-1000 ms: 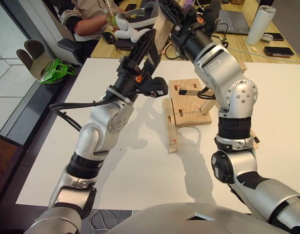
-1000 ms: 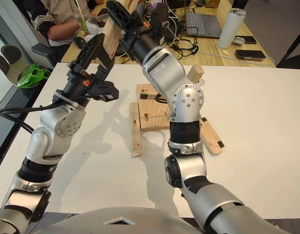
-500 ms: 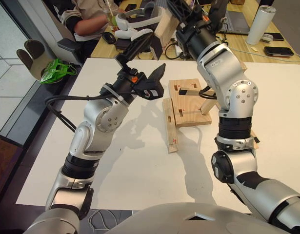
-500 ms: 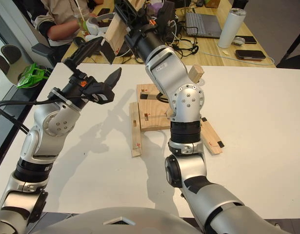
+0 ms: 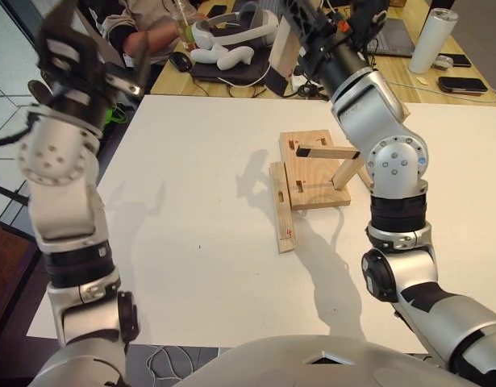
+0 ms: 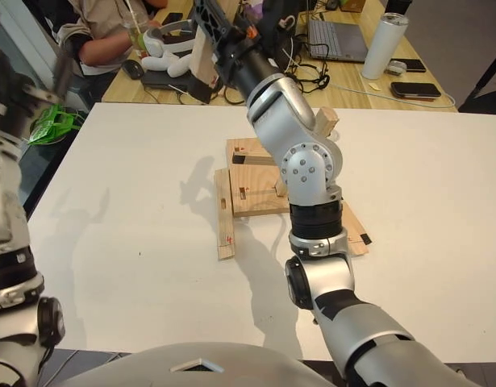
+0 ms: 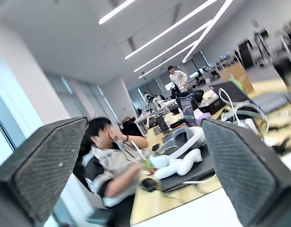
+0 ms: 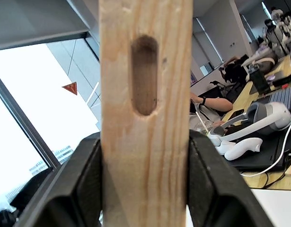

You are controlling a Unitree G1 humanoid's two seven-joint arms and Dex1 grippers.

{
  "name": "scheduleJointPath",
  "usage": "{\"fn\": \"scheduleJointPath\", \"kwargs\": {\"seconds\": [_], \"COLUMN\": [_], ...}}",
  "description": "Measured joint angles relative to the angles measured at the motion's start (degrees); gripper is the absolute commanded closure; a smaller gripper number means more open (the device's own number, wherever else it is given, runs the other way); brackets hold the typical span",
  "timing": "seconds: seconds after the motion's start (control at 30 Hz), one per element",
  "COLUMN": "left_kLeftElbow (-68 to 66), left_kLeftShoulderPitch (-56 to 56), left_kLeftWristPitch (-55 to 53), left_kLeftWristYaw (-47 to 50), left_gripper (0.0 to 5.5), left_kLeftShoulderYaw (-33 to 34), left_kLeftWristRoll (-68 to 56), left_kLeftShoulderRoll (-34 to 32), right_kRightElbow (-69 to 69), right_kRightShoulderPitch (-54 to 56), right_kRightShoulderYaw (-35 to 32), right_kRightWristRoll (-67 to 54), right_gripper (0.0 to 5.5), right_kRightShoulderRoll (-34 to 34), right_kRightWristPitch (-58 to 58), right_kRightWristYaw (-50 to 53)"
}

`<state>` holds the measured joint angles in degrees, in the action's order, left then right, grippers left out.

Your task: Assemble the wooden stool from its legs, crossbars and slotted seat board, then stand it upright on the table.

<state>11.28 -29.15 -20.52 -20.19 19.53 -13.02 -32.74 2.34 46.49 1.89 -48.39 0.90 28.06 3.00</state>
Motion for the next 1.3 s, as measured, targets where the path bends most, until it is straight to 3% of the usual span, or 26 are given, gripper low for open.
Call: {"fn": "scheduleJointPath", "kwargs": {"seconds": [0.13, 0.27, 0.33, 0.53, 0.87, 1.3], "left_kLeftElbow": [-1.8, -3.0, -2.9, -3.1, 1.9, 10.0], "left_kLeftShoulderPitch": [-11.0, -21.4, -22.7, -23.0, -14.8, -8.2], "left_kLeftWristPitch": [-23.6, -42.9, -46.3, -47.4, -41.2, -36.1], "left_kLeftWristYaw": [0.1, 7.1, 11.6, 18.4, 19.1, 7.5], "left_gripper": [1.05, 1.05, 1.05, 1.05, 1.05, 1.05], "left_kLeftShoulderYaw": [6.1, 14.2, 16.1, 14.8, 11.8, 5.4], "left_kLeftWristRoll": [-22.6, -49.7, -59.9, -73.5, -76.7, -71.8], "left_kLeftShoulderRoll": [0.4, 1.5, 1.6, -0.6, -4.0, -8.1], "right_kRightElbow": [1.8, 5.2, 6.5, 7.1, 7.4, 8.7], "right_kRightShoulderPitch": [-1.2, -1.7, -2.2, -3.5, -4.0, -4.2], "right_kRightShoulderYaw": [7.9, 16.9, 18.2, 18.8, 16.0, 16.1], "right_kRightWristRoll": [10.3, 22.3, 25.8, 29.7, 29.7, 31.9], "right_gripper": [3.48, 3.48, 3.48, 3.48, 3.48, 3.48], "right_kRightShoulderRoll": [4.1, 9.2, 9.7, 8.3, 4.8, 3.6], "right_kRightWristPitch": [-0.6, -3.6, -5.3, -6.2, -4.1, -2.2], "right_kRightWristYaw": [-7.1, -16.1, -18.5, -21.7, -22.6, -25.0]}}
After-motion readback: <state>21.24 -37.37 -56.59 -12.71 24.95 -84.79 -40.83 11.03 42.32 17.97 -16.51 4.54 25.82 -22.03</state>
